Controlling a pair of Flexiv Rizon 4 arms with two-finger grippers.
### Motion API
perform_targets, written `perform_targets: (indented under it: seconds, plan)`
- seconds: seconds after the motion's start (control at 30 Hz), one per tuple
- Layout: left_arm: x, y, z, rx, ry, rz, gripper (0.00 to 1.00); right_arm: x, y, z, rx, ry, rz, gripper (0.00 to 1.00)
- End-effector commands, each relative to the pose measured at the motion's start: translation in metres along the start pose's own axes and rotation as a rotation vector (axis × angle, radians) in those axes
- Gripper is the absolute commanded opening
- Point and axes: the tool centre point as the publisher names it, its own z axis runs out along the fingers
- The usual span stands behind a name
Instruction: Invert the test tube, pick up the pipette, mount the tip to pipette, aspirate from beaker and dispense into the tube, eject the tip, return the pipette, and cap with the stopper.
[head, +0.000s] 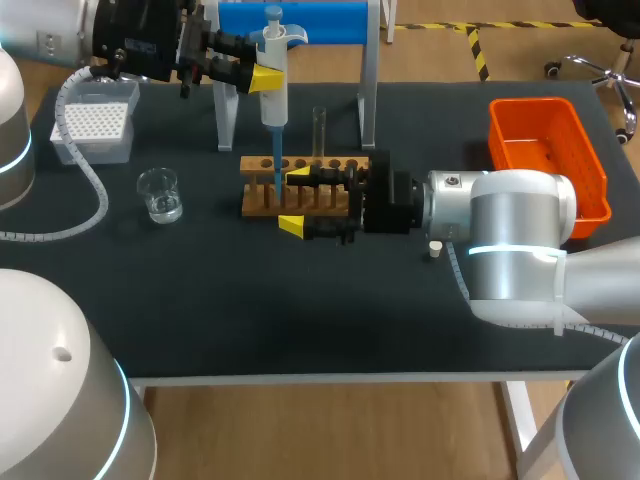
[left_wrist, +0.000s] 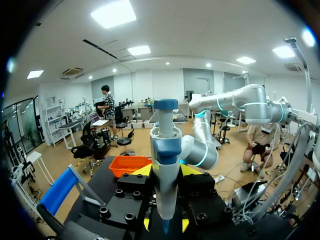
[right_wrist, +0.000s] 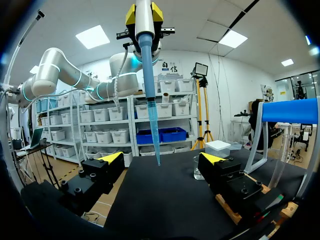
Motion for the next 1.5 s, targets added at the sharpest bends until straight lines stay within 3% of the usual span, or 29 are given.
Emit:
perform_targets:
  seconds: [0.03, 0.43, 0.73, 0.97, 1.5]
  plan:
    - [0.000, 0.000, -0.001, 0.000, 0.001, 0.001, 0.00, 0.000, 0.000, -0.001, 0.000, 0.002, 0.000, 1.00]
    - [0.000, 0.000, -0.001, 0.000, 0.001, 0.001, 0.00, 0.000, 0.000, -0.001, 0.000, 0.002, 0.000, 1.00]
    - [-0.002, 0.015, -0.035, -0.025, -0.018, -0.012, 0.00, 0.000, 0.000, -0.001, 0.000, 0.002, 0.000, 1.00]
    - [-0.020, 0.035, -0.067, -0.027, -0.042, -0.002, 0.00, 0.000, 0.000, -0.001, 0.000, 0.002, 0.000, 1.00]
    - [-0.081, 0.089, -0.132, -0.027, -0.078, -0.017, 0.00, 0.000, 0.000, -0.001, 0.000, 0.002, 0.000, 1.00]
